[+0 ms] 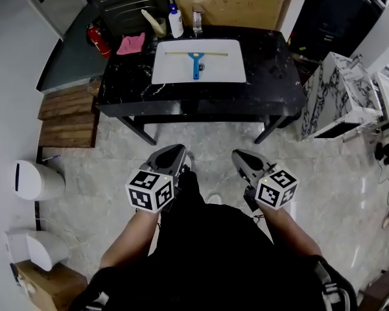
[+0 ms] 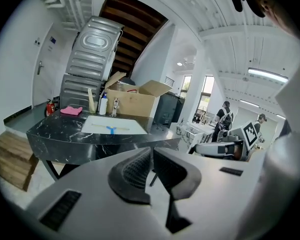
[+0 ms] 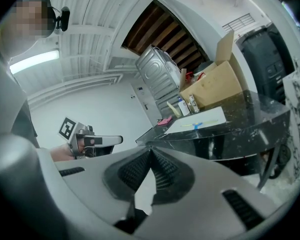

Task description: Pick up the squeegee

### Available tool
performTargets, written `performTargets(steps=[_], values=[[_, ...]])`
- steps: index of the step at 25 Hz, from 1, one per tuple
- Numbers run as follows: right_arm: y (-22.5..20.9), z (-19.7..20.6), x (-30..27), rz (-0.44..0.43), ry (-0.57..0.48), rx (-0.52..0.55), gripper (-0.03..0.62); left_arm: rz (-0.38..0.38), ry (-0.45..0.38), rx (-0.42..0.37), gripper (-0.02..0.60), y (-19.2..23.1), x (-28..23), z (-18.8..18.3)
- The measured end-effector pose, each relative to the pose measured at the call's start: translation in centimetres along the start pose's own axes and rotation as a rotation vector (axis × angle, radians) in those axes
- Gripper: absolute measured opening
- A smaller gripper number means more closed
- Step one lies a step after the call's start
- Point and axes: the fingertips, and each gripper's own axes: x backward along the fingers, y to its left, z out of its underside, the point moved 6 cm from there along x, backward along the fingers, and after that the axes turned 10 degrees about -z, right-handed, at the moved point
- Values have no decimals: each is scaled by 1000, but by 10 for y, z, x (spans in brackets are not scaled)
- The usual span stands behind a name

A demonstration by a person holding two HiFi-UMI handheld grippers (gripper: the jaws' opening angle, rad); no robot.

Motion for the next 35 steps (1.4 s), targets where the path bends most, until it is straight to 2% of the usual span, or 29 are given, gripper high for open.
performTargets(steps=[4,14,35], values=[[-11,-5,-5,13,-1,-5,9,9,15,5,29,6,-14,-1],[-45,-31,-42,22,-12,-8,9,32,-1,3,29,29,-66,-36],[-125,-133,-169,109,-5,-2,9,109,24,-16,29,138,-195,-128]])
